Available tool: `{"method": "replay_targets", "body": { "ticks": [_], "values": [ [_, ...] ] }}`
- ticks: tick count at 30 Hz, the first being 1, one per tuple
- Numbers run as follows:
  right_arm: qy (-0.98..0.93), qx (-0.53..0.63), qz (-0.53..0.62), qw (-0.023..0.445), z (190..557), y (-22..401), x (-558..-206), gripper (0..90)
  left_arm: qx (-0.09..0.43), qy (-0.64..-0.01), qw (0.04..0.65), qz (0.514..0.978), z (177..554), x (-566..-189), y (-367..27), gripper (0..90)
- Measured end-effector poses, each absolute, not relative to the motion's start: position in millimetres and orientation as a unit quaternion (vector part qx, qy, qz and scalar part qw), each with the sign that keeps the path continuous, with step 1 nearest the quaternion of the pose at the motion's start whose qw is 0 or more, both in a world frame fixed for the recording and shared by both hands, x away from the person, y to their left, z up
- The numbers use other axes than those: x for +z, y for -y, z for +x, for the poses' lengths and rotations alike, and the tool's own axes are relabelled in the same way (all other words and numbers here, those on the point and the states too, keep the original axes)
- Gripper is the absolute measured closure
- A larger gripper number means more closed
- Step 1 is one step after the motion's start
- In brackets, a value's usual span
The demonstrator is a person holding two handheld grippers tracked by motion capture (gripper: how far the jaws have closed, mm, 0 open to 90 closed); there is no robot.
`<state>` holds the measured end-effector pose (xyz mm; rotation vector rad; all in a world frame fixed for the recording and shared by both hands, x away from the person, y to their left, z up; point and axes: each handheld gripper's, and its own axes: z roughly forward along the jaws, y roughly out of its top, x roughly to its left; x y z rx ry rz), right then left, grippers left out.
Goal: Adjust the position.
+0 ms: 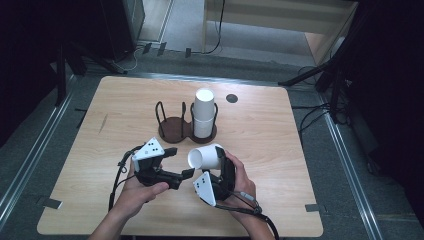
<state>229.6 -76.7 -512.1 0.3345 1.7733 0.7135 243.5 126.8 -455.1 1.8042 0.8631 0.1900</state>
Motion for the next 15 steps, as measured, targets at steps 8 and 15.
{"method": "replay_targets", "body": {
  "ticks": [8,15],
  "values": [
    [-0.758,0.295,0.128,0.568,224.9,72.8,-517.8,27.4,0.076,-0.351,0.534,0.765,243.2,-455.5,-120.1,14.0],
    [-0.758,0.29,0.117,0.572,221.3,71.0,-518.9,27.2,0.077,-0.345,0.53,0.771,241.5,-454.8,-114.9,14.2]
  ]
}}
